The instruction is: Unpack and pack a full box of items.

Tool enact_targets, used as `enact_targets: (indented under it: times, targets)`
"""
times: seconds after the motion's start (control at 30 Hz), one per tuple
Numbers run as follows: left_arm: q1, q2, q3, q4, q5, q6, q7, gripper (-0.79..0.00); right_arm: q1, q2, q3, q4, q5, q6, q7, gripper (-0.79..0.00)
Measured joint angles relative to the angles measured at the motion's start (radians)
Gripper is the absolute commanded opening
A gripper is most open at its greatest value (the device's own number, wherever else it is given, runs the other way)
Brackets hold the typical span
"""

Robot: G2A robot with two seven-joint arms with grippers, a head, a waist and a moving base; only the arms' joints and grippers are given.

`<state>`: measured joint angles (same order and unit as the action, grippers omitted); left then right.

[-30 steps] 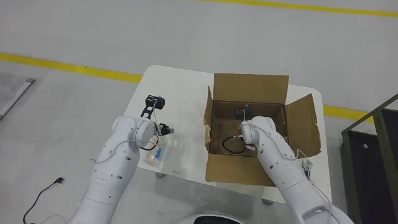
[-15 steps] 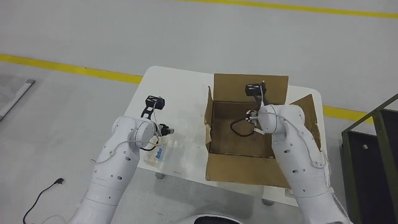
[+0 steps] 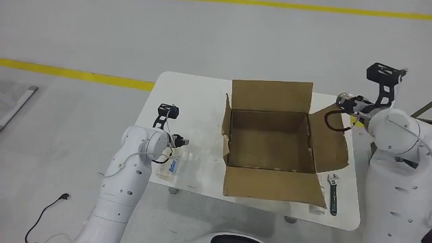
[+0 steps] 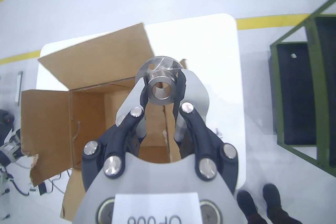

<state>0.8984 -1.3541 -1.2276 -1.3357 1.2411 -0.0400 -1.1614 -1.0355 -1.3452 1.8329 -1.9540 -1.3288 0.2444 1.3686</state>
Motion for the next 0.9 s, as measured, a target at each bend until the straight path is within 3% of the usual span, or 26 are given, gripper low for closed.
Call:
enact_targets:
  times: [0.37, 0.9]
  targets:
    - [0.0, 0.0, 0.0, 0.0, 0.0, 0.0, 0.0, 0.0, -0.146, 0.02, 0.161, 0.114, -0.067, 0.013, 0.043, -0.785]
    - [0.0, 0.0, 0.0, 0.0, 0.0, 0.0, 0.0, 0.0, -0.301, 0.022, 0.083, 0.28, -0.199, -0.013, 0.102, -0.785]
